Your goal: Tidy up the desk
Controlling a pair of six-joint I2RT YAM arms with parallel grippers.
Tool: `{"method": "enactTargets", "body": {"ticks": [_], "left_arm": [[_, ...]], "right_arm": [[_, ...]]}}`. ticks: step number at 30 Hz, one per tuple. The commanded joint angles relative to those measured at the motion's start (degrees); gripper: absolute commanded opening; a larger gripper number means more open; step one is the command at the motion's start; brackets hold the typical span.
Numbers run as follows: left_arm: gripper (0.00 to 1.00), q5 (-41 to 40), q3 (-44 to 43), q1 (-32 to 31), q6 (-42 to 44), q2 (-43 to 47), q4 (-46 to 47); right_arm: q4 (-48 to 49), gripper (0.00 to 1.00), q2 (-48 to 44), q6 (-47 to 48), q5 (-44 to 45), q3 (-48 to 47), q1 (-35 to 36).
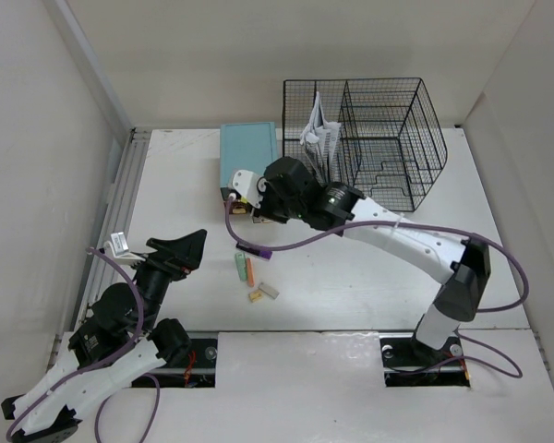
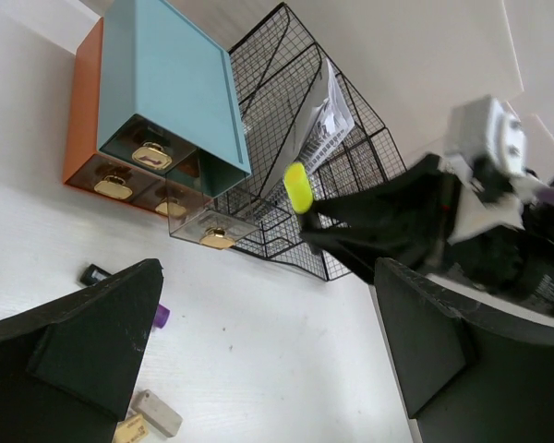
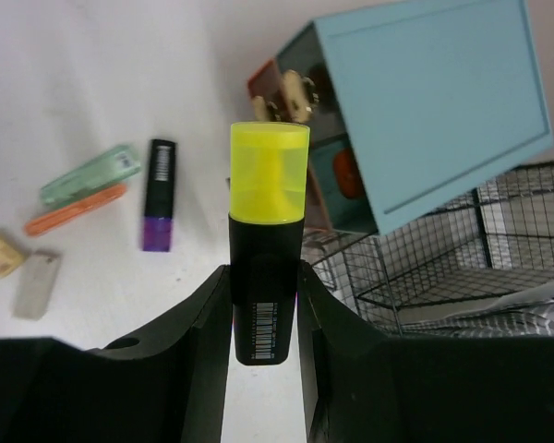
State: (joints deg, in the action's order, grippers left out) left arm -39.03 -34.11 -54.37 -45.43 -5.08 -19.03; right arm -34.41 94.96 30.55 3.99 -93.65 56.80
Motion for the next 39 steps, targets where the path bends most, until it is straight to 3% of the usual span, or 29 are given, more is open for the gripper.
{"method": "enactTargets", "body": {"ticks": [1,9,17,27,39], "left_arm": [[0.99,0.4,-0.6,-0.2,1.1,-0.5,2.5],[0.99,0.4,-0.6,-0.2,1.1,-1.1,2.5],[0.99,0.4,-0.6,-0.2,1.7,-1.1,2.5],[0.99,0.4,0.0,-0.2,1.7,-0.5,3.0],[0.99,0.4,0.0,-0.2,1.7,0.0,3.0]], "right_arm": [[5.7,0.0,3.7,-1.8,7.0,-4.9,-2.4],[7.6,0.0,13.3,-5.3,5.2,-15.0,-7.1],[3.5,0.0,17.3,-7.1,-9.6,-20.5,-12.4],[9.1,0.0,15.6,-10.3,-24.7,-12.1,-12.9],[14.9,0.0,15.1,-10.3,-22.7,-3.3,-13.5]]}}
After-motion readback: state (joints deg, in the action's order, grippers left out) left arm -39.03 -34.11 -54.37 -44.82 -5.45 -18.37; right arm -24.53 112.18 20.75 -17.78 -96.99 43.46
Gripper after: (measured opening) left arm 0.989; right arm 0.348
